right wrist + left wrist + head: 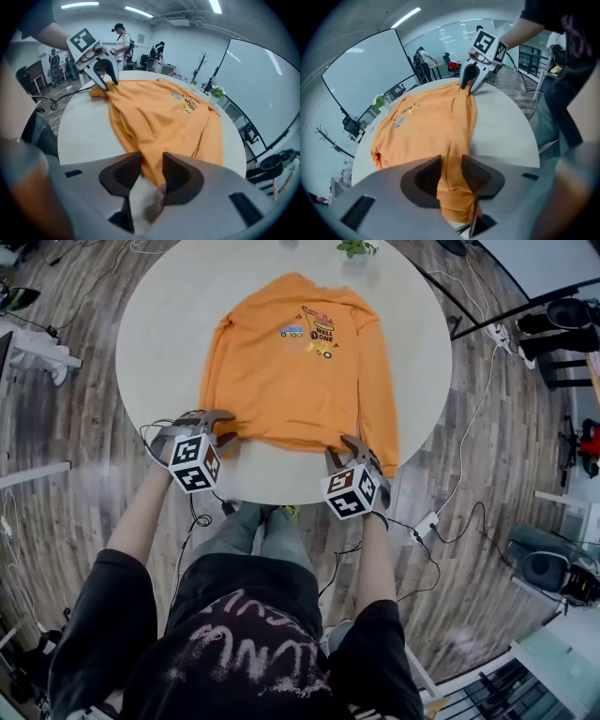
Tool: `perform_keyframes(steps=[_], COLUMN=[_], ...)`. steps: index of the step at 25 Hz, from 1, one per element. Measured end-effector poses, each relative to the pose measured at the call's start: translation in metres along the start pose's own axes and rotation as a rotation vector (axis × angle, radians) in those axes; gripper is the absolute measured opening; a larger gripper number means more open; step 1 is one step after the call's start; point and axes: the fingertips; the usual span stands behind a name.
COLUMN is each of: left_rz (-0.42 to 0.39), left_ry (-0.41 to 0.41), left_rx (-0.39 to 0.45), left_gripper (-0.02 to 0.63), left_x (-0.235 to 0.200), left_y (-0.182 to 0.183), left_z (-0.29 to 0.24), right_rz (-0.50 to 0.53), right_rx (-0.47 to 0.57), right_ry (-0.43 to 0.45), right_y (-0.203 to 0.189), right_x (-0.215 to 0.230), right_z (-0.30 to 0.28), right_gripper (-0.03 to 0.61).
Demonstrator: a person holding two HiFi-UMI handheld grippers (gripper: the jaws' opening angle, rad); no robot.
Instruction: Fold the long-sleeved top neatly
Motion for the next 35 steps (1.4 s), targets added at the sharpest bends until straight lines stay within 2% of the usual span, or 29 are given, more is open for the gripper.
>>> perform_keyframes(steps=[4, 5, 11, 19, 23, 26, 28, 31, 33, 35], left_rz=[0.015, 0.026, 0.009, 0.008, 0.015, 0.007, -0.032, -0.055, -0.053, -0.059], left_ry=[0.027, 0.03, 0.028, -0.097, -0.129, -0.187, -0.221, -0.239, -0.242, -0.237], left_rx=[-0.023, -0.014, 0.025, -0.006, -0.004, -0.003, -0.005, 0.016, 0.042, 0.054], left_gripper=[0.052, 0.046, 0.04, 0.041, 0.062, 0.112, 0.146, 0.152, 0.152, 0.152], left_x=[-0.01, -0.012, -0.012, 0.031, 0.031, 0.029, 0.029, 0.026, 0.02, 0.01], left_y=[-0.002, 0.0, 0.01, -0.008, -0.013, -0.01, -0.008, -0.008, -0.007, -0.007], left_z=[0.002, 0.005, 0.035, 0.02, 0.014, 0.021, 0.027, 0.037, 0.042, 0.046], right_rz=[0.011, 0.007, 0.024, -0.054, -0.22, -0.358, -0.435, -0.59, -0.728, -0.895], right_rx=[0.022, 0.032, 0.096, 0.069, 0.088, 0.12, 0.111, 0.064, 0.043, 0.067], right_ry=[-0.021, -0.022, 0.007, 0.057, 0.056, -0.024, -0.092, -0.19, -0.236, -0.243], right_y=[-0.001, 0.0, 0.011, -0.013, -0.015, -0.024, -0.042, -0.081, -0.109, -0.126], right_x=[0.006, 0.008, 0.014, -0.012, -0.007, 0.021, 0.041, 0.061, 0.071, 0.074], right_z=[-0.005, -0.003, 0.026, 0.028, 0.031, 0.052, 0.067, 0.088, 0.098, 0.104], right_gripper=[0.032, 0.025, 0.021, 0.026, 0.103, 0.129, 0.143, 0.152, 0.155, 0.18])
Point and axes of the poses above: the fingertips, and each gripper's own axes: z backward along the fingers, x to its right, y out of its top
